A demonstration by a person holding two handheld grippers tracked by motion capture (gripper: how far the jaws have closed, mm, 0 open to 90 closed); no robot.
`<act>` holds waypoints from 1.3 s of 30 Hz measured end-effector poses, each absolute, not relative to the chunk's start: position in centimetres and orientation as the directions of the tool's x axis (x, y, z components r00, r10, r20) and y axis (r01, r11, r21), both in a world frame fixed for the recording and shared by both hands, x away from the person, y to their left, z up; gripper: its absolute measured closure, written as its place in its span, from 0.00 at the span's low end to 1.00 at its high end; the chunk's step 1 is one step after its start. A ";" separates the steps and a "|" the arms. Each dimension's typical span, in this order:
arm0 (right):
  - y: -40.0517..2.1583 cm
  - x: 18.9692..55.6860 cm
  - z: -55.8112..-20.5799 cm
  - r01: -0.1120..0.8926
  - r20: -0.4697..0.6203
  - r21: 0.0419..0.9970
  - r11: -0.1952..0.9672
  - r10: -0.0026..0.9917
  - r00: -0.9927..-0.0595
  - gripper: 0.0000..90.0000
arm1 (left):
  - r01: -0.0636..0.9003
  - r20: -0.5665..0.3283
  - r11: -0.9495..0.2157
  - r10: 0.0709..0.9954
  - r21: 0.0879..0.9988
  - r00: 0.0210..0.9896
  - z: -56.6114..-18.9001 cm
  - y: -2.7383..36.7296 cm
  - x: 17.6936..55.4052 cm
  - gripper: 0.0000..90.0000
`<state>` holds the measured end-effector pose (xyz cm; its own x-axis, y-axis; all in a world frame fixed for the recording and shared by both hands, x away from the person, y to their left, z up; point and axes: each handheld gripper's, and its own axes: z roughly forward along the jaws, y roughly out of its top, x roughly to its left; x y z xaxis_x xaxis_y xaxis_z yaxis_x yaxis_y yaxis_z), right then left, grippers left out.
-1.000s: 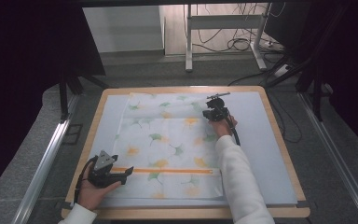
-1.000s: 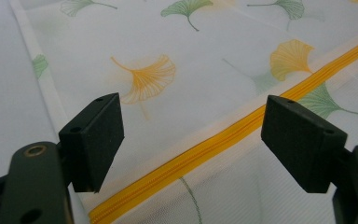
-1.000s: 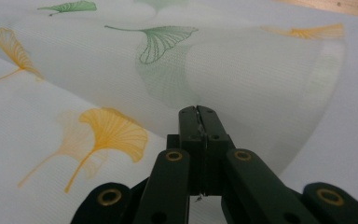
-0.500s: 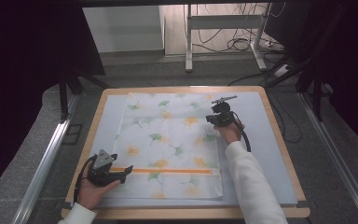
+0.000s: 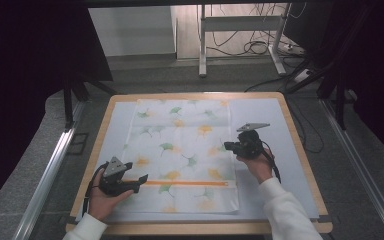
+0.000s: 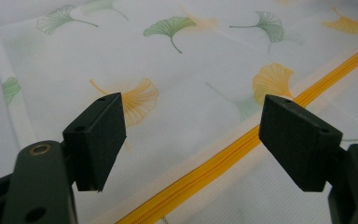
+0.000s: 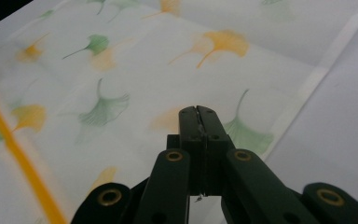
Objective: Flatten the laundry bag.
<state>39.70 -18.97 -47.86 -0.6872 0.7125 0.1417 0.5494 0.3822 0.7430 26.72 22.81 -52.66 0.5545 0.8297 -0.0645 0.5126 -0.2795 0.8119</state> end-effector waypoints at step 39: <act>-20.1 26.7 -51.2 0.522 0.177 0.700 0.488 0.590 -0.788 0.99 | 0.456 -0.027 -0.346 0.772 0.820 0.635 -49.9 18.5 27.2 0.26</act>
